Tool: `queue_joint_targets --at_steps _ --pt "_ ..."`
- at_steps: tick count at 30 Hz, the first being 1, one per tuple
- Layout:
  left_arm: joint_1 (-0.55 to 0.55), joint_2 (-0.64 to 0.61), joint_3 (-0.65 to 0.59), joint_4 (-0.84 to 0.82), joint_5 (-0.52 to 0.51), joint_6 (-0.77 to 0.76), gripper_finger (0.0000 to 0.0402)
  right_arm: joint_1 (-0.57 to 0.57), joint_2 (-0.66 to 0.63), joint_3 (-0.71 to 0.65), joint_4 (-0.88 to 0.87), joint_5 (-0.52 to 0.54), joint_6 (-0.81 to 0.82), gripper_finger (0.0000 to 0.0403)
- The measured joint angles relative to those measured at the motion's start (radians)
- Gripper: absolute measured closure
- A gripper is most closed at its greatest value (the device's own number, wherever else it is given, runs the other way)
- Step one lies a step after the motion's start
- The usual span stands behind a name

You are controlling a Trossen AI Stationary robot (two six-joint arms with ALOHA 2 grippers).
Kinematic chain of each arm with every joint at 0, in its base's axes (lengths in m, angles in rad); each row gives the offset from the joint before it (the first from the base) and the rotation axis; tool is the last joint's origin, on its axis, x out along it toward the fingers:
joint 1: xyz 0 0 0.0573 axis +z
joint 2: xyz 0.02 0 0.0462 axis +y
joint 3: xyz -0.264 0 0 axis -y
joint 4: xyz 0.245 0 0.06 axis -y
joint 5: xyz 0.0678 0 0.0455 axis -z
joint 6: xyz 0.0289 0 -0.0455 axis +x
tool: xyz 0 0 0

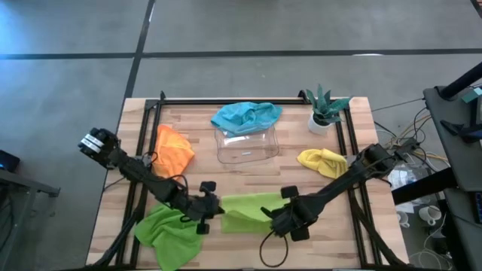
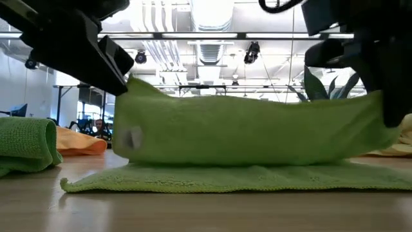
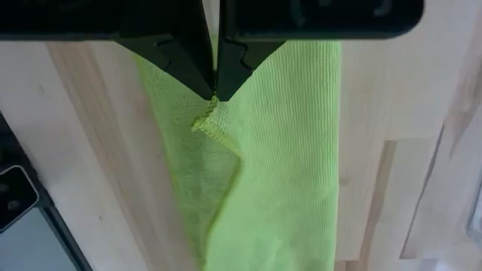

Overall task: Fold microfiber towels
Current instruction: Fold the light green microfiber cloth

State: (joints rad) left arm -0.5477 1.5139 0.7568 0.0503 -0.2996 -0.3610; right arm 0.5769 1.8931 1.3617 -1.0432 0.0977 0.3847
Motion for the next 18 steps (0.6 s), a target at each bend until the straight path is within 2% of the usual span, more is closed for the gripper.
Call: queue_joint_targets --at_steps 6,12,18 --pt "-0.007 0.028 -0.011 0.001 0.007 -0.045 0.0402 0.008 0.021 -0.017 0.061 -0.046 -0.001 0.0394" --pt "-0.008 0.079 -0.009 0.035 0.040 -0.053 0.0402 0.013 0.074 -0.015 0.050 -0.079 -0.046 0.0394" --pt "-0.008 0.064 -0.008 0.048 0.043 -0.052 0.0402 0.013 0.083 -0.008 0.034 -0.079 -0.064 0.0393"
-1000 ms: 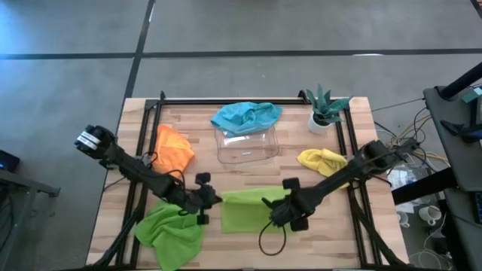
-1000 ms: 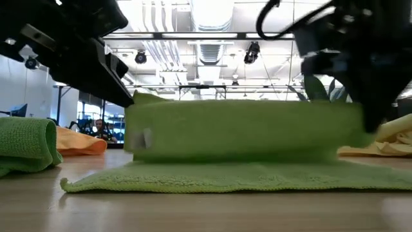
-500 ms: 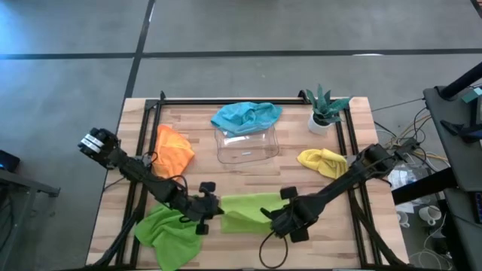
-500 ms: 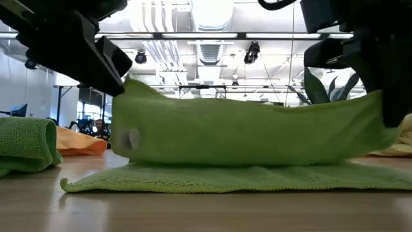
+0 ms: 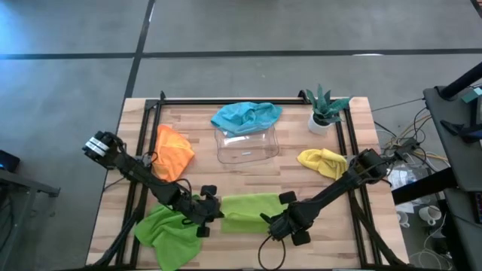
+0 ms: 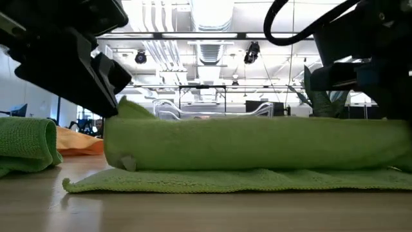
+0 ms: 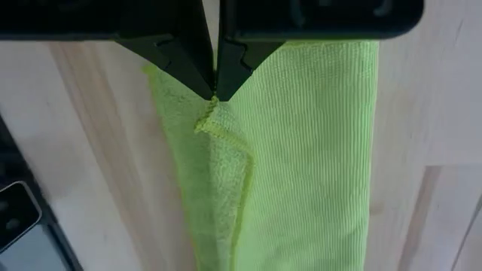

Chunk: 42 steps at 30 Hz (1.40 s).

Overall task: Fold microfiber towels
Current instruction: Fold the light green microfiber cloth

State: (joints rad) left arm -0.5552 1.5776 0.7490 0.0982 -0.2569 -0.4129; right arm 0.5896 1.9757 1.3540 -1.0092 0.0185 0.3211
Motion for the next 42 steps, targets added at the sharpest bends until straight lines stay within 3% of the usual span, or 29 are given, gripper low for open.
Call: queue_joint_targets --at_steps 13,20,24,27,33,42 --pt "-0.001 0.006 0.002 0.045 0.059 -0.048 0.0399 0.004 -0.006 0.000 0.004 -0.004 0.011 0.0284" --pt "-0.002 -0.006 0.006 0.043 0.132 -0.104 0.0329 0.004 -0.006 0.003 0.006 -0.037 0.027 0.0245" --pt "0.000 -0.033 0.004 0.010 0.132 -0.077 0.0276 0.006 -0.008 0.036 0.013 -0.113 0.044 0.0239" --pt "0.001 -0.039 0.004 0.033 0.077 -0.052 0.0253 0.013 -0.009 0.050 0.018 -0.103 0.049 0.0242" --pt "0.006 -0.004 0.000 0.059 -0.015 -0.044 0.0249 0.021 -0.009 0.029 0.016 -0.067 0.096 0.0258" --pt "0.015 0.104 0.002 0.129 -0.029 -0.044 0.0249 0.038 -0.009 0.015 0.033 -0.016 0.093 0.0275"
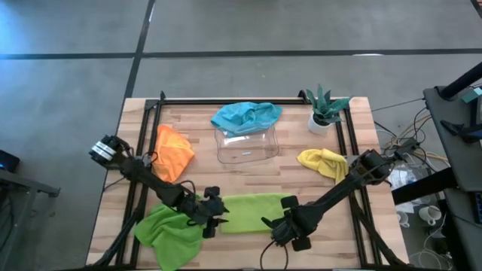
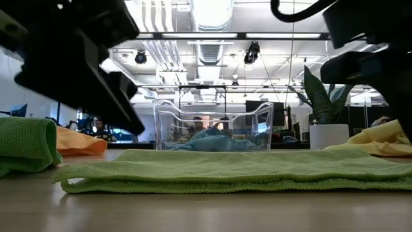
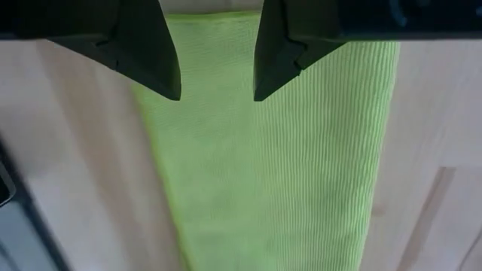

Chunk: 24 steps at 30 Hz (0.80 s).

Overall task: Fold microfiber towels
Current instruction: Fold the light green microfiber cloth

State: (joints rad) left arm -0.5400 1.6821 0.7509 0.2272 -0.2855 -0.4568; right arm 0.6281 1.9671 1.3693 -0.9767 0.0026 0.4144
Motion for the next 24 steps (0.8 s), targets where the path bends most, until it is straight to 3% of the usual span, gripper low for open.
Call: queue_joint_targets --at_steps 17,24 --pt "0.001 0.098 0.016 0.003 0.033 -0.008 0.0249 0.024 0.000 -0.045 0.055 -0.007 0.000 0.0269" --pt "0.002 0.120 0.026 0.012 0.027 -0.008 0.0249 0.022 0.000 -0.053 0.056 0.020 0.001 0.0288"
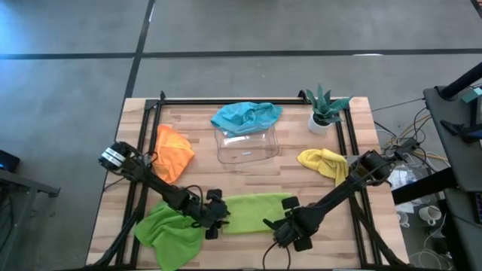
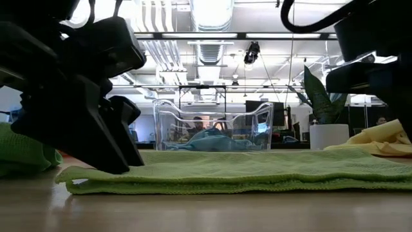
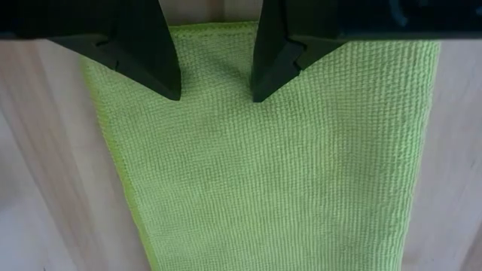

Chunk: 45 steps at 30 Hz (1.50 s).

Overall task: Fold microfiber towels
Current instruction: Fold the light green microfiber cloth

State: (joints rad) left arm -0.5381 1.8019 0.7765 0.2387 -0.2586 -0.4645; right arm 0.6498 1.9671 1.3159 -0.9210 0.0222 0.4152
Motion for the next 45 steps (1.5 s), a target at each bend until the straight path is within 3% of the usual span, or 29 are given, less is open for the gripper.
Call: queue_joint_targets --at_steps 5,10,17,27,32,37,45 --pt "0.000 -0.004 -0.001 -0.004 0.008 -0.001 0.0249 0.000 0.000 -0.002 -0.004 0.003 0.011 0.0315" --pt "0.000 -0.004 -0.001 -0.006 0.010 -0.001 0.0249 0.000 0.000 0.025 -0.034 0.005 0.035 0.0385" --pt "0.000 -0.004 -0.002 -0.007 0.010 -0.022 0.0249 0.002 0.000 0.111 -0.139 -0.046 0.055 0.0393" --pt "0.000 -0.004 -0.003 -0.011 0.011 -0.027 0.0249 0.011 0.000 0.037 0.037 -0.138 0.060 0.0394" --pt "0.002 -0.004 -0.003 -0.012 0.012 -0.028 0.0249 0.011 0.000 0.013 0.157 -0.224 0.064 0.0385" --pt "0.002 -0.004 -0.003 -0.011 0.012 -0.028 0.0249 0.014 0.000 -0.012 0.177 -0.230 0.093 0.0363" --pt "0.002 -0.007 -0.004 -0.008 -0.001 -0.031 0.0249 0.013 0.000 -0.012 0.293 -0.205 0.109 0.0273"
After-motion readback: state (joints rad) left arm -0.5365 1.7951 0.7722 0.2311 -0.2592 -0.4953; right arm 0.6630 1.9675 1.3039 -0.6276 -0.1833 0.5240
